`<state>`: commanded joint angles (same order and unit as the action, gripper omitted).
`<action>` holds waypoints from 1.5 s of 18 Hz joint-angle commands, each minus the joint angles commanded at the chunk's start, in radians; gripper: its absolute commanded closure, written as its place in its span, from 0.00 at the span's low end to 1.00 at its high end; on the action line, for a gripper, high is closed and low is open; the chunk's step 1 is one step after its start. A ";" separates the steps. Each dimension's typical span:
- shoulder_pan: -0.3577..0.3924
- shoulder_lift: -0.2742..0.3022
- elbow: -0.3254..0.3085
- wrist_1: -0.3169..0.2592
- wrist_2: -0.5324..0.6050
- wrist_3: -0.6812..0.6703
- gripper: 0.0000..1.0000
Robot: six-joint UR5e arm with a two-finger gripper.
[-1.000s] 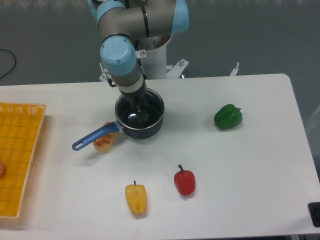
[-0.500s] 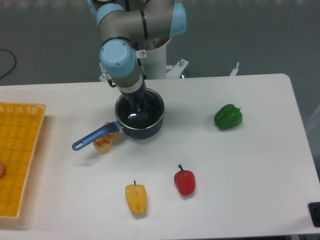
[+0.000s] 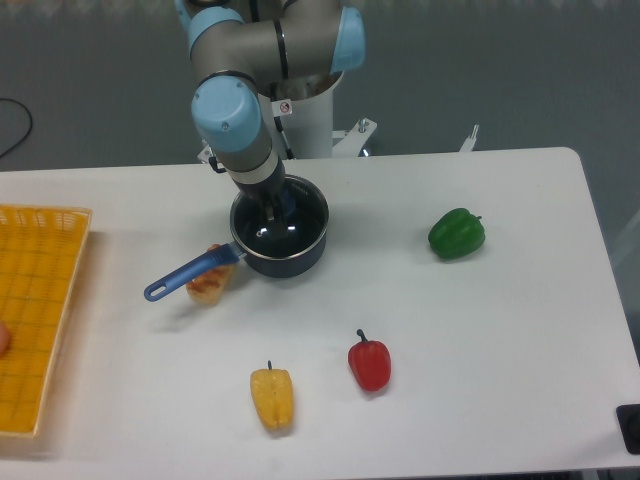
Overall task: Open the lid
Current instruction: 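Close the gripper on the lid knob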
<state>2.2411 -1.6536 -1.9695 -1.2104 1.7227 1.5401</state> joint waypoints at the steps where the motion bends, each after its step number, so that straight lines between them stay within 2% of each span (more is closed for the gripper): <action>1: 0.000 0.002 -0.009 0.011 -0.002 0.000 0.00; 6: -0.002 0.000 -0.025 0.023 0.015 0.005 0.00; 10: -0.002 0.002 -0.023 0.022 0.015 0.008 0.06; 20: -0.003 0.002 -0.025 0.022 0.015 0.009 0.11; 24: -0.003 -0.002 -0.023 0.022 0.017 0.006 0.20; 25: -0.003 -0.002 -0.023 0.022 0.017 0.002 0.26; 27: -0.003 -0.002 -0.023 0.022 0.015 0.005 0.27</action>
<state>2.2381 -1.6552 -1.9926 -1.1888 1.7380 1.5447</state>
